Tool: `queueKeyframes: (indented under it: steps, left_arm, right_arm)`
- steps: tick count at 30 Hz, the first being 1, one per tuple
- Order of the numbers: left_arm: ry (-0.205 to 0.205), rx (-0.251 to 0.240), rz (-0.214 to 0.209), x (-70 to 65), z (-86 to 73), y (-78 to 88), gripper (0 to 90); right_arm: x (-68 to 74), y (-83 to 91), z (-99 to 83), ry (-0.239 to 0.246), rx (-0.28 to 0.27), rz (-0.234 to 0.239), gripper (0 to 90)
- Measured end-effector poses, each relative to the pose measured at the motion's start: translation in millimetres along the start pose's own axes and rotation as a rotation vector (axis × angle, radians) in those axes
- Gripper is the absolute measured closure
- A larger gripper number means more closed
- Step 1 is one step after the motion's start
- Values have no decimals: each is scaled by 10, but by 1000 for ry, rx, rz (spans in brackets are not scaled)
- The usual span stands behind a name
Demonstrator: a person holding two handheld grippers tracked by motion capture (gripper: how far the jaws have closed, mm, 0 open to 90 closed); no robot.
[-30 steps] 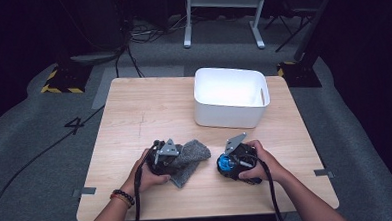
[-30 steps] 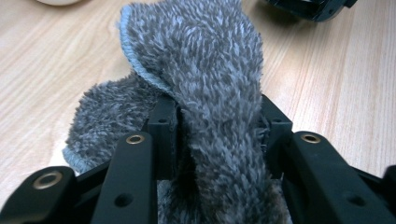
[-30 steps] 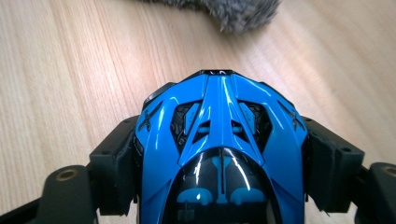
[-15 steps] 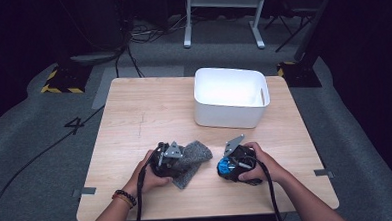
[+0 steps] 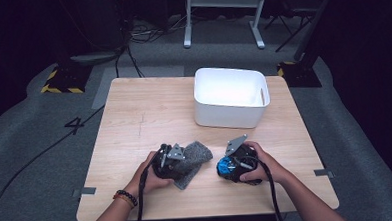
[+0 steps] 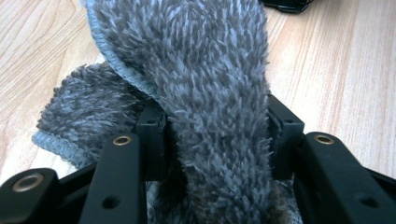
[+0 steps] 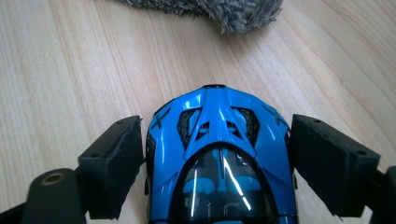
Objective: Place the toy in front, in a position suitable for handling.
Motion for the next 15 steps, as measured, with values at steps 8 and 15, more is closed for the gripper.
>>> queueKeyframes:
  steps: [8,15]
  left_arm:
    - [11,-3,-4,-3,-15,-5,526]
    - [14,0,-6,0,-20,-20,519]
  right_arm:
    - [-68,180,-136,-11,-4,-32,170]
    - [-144,287,-409,-33,16,-34,180]
Point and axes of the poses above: each handheld gripper's, and its own axes: y roughly backward along the jaws, z roughly out of its top, x roughly to its left, the point moved 7 cm from there along -y, roughly forward along the jaws, and after that the axes turned 14 degrees about -y, right-handed, at the moved point
